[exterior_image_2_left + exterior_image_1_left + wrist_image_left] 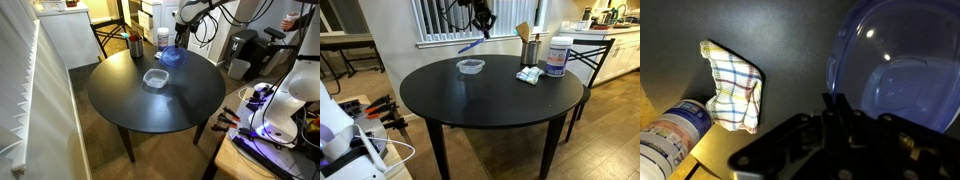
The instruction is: Put the blue lid on the clear bowl.
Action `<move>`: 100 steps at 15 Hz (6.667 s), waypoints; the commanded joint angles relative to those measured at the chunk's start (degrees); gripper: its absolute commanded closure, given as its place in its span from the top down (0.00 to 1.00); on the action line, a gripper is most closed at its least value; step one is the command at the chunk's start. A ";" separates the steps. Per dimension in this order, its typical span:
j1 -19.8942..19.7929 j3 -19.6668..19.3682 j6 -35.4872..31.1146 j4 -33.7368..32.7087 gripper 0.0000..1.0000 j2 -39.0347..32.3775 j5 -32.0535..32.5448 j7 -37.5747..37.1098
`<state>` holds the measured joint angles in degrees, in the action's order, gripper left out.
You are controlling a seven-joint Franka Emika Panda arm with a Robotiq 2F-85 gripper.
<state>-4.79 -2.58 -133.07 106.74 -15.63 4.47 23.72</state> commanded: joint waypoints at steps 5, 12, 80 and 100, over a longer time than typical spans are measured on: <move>-1.14 2.33 5.48 -16.28 0.02 -9.70 -0.05 6.03; -2.42 4.37 3.46 -18.29 0.02 -13.81 -0.64 10.36; -2.60 13.48 29.82 -62.63 1.00 -47.90 -10.00 10.94; 5.47 9.08 21.19 -58.58 0.73 -41.45 -0.97 11.25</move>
<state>-0.06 7.26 -110.13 43.45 -59.70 1.94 34.31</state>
